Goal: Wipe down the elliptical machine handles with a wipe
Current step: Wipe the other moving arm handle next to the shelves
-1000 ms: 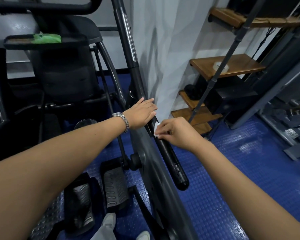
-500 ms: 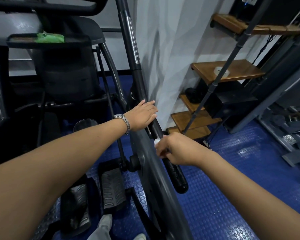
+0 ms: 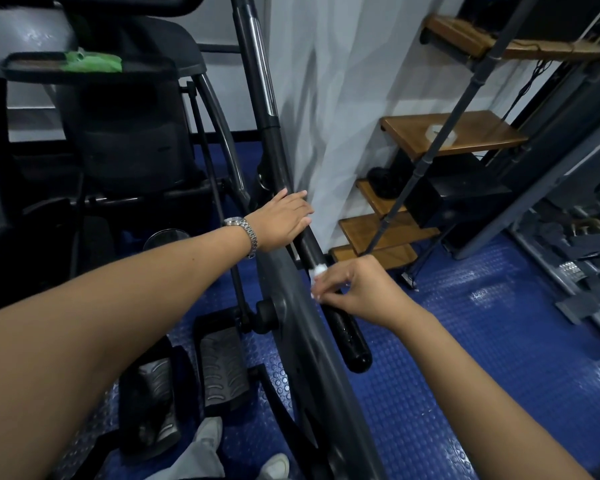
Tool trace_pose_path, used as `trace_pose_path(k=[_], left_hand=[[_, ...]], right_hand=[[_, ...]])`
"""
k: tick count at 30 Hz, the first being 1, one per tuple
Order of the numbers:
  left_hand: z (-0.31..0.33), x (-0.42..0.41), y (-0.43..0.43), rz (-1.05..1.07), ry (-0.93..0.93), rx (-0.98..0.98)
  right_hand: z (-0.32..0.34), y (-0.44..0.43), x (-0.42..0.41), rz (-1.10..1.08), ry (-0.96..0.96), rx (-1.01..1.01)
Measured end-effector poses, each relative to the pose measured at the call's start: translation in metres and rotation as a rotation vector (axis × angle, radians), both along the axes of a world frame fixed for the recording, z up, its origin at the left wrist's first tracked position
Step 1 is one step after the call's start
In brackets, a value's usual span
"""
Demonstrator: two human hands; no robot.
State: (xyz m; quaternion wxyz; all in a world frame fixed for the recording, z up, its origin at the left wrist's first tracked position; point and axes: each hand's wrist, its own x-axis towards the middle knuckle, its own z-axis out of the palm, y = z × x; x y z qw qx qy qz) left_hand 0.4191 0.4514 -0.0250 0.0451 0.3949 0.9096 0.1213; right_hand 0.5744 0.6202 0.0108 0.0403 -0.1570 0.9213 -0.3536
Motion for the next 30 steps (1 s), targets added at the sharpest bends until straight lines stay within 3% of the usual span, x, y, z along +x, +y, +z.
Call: trace_pose_path(k=[4,10,14,21,27,30], left_hand=[[-0.001,0.001,0.002,0.001,0.001,-0.020],[-0.002,-0.001,0.001,0.004,0.011,-0.004],[-0.004,0.000,0.001,-0.001,0.025,-0.011],[-0.001,0.000,0.001,0.005,0.024,-0.012],[-0.003,0.001,0.002,-0.007,0.033,-0.008],[-0.001,0.001,0.002,-0.008,0.035,-0.009]], right_hand=[[-0.010,-0.006,0.002,-0.152,0.066,-0.132],[-0.010,0.010,0.022,-0.178,-0.091,-0.250],[-0.014,0.000,0.008,-0.315,0.021,-0.363],[-0.016,0.015,0.030,-0.235,-0.104,-0.382],[-0.021,-0.004,0.010,-0.353,0.012,-0.444],[-0.022,0.003,0.021,-0.350,-0.028,-0.418]])
